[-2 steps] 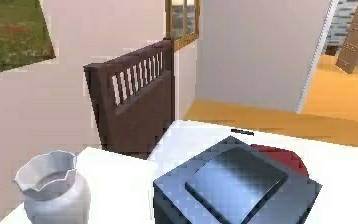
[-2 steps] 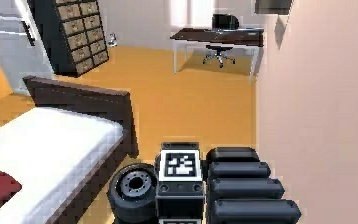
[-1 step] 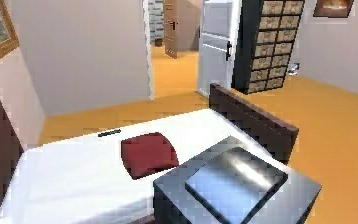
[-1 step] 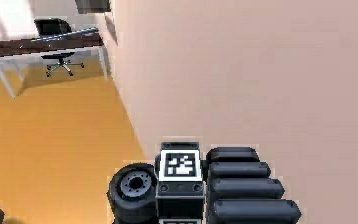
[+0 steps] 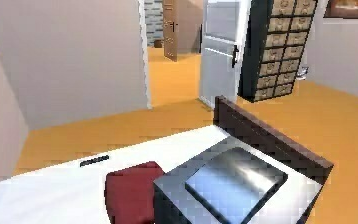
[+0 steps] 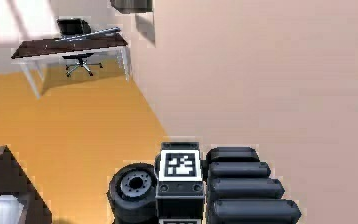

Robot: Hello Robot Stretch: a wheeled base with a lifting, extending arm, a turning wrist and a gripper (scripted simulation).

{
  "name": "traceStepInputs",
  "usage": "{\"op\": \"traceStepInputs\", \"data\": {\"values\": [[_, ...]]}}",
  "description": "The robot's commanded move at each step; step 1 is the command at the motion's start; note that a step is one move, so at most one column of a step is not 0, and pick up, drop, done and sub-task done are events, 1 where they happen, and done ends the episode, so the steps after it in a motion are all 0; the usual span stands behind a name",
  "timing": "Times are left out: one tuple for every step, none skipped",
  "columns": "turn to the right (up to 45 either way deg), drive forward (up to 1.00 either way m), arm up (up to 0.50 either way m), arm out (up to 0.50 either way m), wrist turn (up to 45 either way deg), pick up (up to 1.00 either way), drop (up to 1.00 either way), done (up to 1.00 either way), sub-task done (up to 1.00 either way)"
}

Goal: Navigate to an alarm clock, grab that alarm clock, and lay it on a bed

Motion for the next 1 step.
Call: {"op": "traceStepInputs", "data": {"values": [[45.0,0.0,0.0,0.0,0.0,0.0,0.0,0.0,0.0]]}}
